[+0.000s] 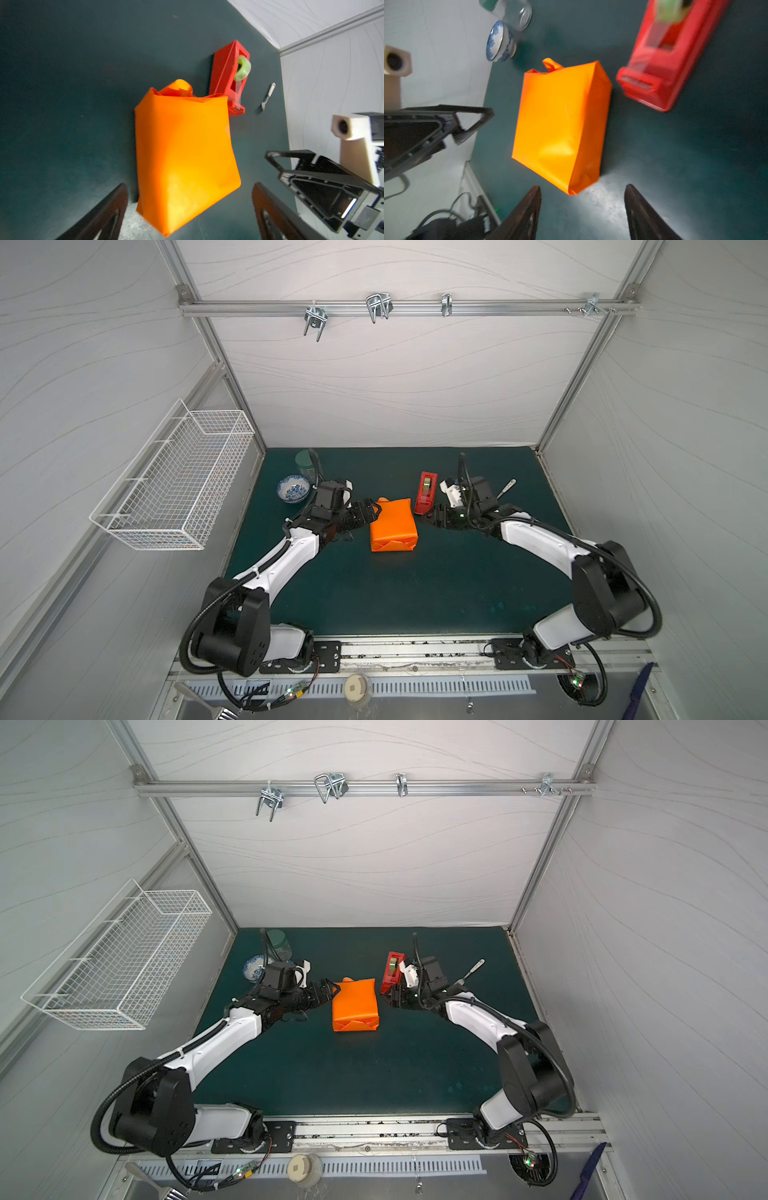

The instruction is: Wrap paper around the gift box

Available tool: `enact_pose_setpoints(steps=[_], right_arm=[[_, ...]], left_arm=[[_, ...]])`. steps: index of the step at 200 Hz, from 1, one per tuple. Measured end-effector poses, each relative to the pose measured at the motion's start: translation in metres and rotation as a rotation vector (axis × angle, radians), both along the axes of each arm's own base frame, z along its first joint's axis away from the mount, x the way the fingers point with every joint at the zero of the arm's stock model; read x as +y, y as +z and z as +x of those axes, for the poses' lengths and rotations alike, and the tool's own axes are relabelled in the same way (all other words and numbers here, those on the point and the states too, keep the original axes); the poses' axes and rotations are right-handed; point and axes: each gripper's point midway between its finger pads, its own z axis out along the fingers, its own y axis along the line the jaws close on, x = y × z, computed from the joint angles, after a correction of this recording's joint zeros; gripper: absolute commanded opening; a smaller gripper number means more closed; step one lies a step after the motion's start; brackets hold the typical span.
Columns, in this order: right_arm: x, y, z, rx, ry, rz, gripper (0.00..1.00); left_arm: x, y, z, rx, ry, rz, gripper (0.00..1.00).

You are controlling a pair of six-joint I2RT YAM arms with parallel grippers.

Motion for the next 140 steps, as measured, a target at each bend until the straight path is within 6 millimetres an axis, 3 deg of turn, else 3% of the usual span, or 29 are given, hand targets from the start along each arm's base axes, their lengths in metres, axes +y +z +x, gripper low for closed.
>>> enact_pose_setpoints(steps=[26, 40, 53, 82, 104, 140], right_arm=[[-0.065, 0.026, 0.006, -0.235, -0.173, -0.198, 0.83], [-0.099, 0.028, 0.013, -0.338, -0.271, -0.321, 0.93], [-0.13, 0.018, 0.019, -0.386, -0.351, -0.446, 0.99], [-0.19, -0.027, 0.026, -0.392, -0.483, -0.625, 0.99], [-0.21, -0.058, 0.025, -0.403, -0.509, -0.661, 0.99], [-0.211, -0.08, 0.029, -0.474, -0.481, -0.631, 0.99]], left_arm=[[0.052, 0.015, -0.011, -0.14, 0.166, 0.155, 0.98], [0.081, 0.017, -0.018, -0.199, 0.26, 0.25, 0.99], [0.104, 0.014, -0.022, -0.234, 0.328, 0.339, 0.99], [0.142, -0.001, -0.018, -0.279, 0.391, 0.519, 0.99], [0.153, -0.031, -0.007, -0.272, 0.367, 0.584, 0.99], [0.155, -0.094, 0.003, -0.203, 0.259, 0.607, 0.99]])
